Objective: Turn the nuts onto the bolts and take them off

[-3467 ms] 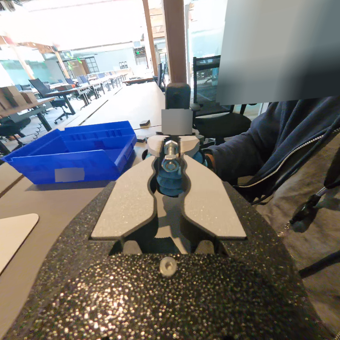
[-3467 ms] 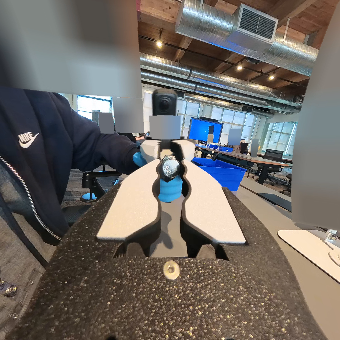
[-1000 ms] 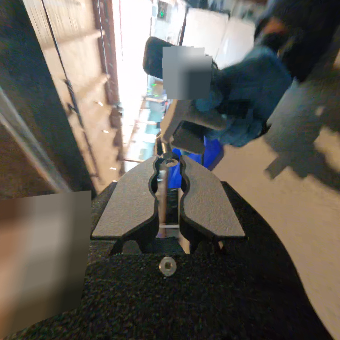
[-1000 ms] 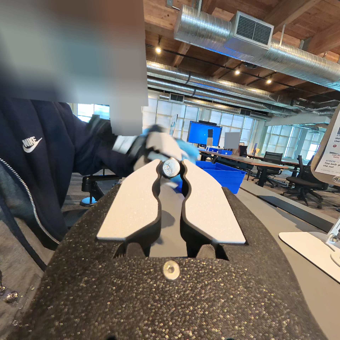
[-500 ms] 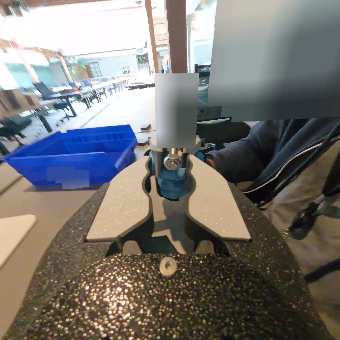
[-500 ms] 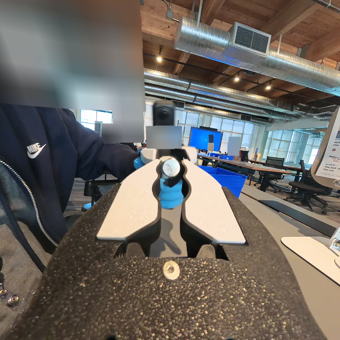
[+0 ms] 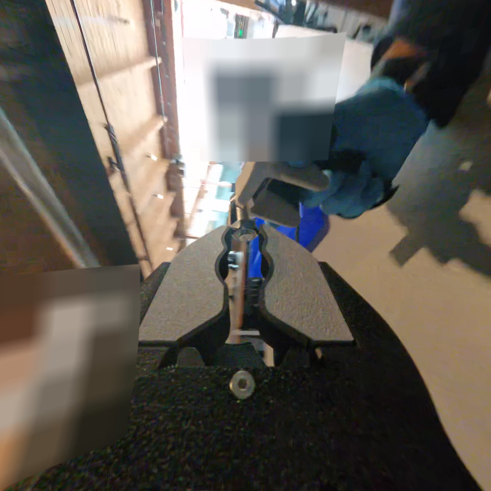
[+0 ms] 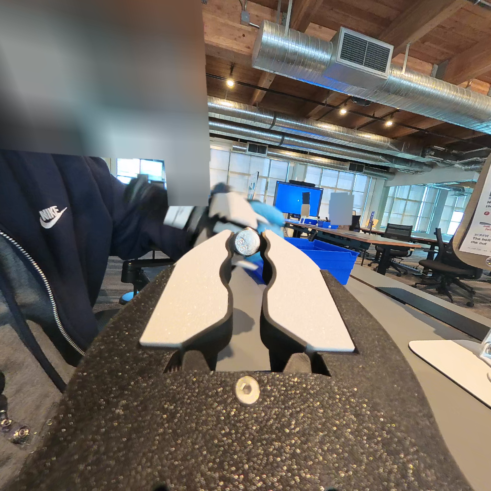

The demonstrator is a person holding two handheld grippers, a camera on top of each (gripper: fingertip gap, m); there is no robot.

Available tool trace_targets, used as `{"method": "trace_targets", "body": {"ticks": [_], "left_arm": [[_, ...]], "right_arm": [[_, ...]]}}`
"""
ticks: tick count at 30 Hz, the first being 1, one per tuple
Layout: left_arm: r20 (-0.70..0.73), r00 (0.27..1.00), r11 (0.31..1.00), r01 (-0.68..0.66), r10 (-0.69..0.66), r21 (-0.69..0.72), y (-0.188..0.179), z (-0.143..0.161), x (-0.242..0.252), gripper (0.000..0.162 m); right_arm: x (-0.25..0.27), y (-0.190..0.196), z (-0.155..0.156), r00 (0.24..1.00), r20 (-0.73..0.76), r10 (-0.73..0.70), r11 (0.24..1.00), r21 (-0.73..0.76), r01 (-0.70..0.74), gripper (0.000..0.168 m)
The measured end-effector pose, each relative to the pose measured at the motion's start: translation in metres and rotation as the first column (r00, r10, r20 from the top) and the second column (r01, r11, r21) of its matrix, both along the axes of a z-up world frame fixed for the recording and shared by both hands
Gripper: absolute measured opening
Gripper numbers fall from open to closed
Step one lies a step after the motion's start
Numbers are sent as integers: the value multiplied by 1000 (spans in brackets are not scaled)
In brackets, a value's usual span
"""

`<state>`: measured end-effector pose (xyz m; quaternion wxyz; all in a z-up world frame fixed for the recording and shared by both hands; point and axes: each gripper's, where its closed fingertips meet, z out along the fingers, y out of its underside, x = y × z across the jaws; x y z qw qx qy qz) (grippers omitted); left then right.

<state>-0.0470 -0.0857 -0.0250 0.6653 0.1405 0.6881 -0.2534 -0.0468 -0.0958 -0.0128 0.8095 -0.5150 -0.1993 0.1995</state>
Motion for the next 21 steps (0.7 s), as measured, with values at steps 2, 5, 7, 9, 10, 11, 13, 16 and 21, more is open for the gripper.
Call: {"method": "trace_targets", "body": {"ticks": [2,5,7,9,10,11,13,16,21], "left_arm": [[29,1000,1000,-5,5,30,0,-1,0,24],[-136,987,972,54,-87,-230,0,8,-2,31],[-267,942,908,77,-201,-412,0,12,-4,34],[-372,869,819,63,-325,-570,-1,13,-7,36],[-396,839,776,46,-372,-629,-1,15,-7,36],[-414,815,740,26,-405,-672,0,15,-5,35],[-449,770,691,-15,-453,-722,1,14,-3,35],[-496,694,647,-57,-522,-761,-4,9,-4,35],[-519,708,683,-71,-479,-727,-9,0,-1,18]], "right_arm": [[1,-1,2,1000,-17,8,1000,7,-8,18],[3,-3,3,1000,-28,9,1000,14,-9,18],[4,-3,3,999,-33,8,1000,17,-8,18],[4,-3,3,999,-34,8,1000,17,-7,18],[4,-3,3,999,-34,9,1000,17,-9,18],[4,-3,3,999,-33,10,1000,17,-10,18],[4,-3,3,999,-33,11,1000,16,-10,18],[3,-3,3,999,-33,12,1000,14,-11,18],[1,-1,1,1000,-16,10,1000,3,-10,18]]}}
